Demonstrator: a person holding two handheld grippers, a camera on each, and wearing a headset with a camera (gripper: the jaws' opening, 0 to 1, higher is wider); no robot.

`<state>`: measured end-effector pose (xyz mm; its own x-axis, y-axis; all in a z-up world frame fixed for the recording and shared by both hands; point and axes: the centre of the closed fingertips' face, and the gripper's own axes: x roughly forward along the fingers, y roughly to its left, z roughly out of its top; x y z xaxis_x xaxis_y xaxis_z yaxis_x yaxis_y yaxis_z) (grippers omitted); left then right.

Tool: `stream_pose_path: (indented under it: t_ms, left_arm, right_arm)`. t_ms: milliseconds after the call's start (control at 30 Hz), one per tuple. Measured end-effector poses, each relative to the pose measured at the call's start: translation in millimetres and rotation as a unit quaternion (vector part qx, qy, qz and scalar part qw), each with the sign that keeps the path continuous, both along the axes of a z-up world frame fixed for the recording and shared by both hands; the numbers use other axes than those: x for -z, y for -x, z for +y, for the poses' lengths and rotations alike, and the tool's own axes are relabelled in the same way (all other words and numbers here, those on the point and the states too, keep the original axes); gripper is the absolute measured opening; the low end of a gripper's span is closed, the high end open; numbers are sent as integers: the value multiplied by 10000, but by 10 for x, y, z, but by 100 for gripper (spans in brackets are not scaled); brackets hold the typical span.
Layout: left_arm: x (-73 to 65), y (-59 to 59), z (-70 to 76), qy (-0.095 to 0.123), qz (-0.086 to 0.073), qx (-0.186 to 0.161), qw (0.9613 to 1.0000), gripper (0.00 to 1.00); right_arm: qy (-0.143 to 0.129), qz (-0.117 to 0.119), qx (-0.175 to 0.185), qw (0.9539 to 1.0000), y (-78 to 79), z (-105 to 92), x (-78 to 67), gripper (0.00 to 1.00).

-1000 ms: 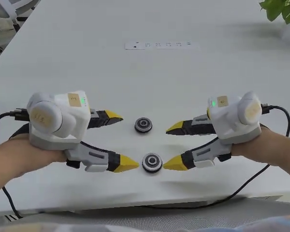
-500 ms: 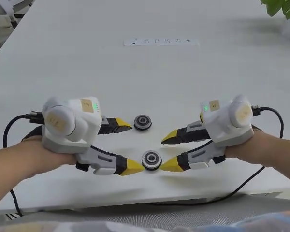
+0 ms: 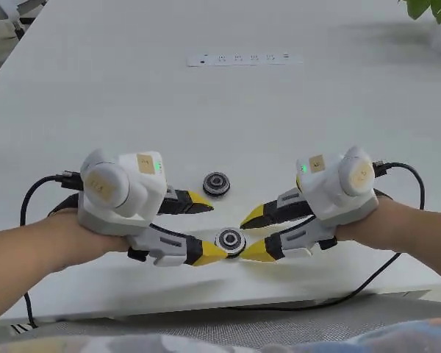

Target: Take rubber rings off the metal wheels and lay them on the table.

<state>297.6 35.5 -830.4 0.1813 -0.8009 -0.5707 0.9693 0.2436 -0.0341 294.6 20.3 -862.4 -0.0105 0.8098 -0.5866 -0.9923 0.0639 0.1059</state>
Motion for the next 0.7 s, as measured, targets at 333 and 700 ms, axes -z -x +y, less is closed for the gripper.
stream_pose_path:
  t_ms: [333, 700]
  left_arm:
    - [79, 28, -79, -85, 17, 157, 9998, 33]
    - [140, 41, -142, -152, 65, 222, 9996, 22]
  right_arm:
    - [-9, 20, -52, 10000, 31, 4, 8, 22]
    - [-32, 39, -20, 10000, 37, 0, 9, 21]
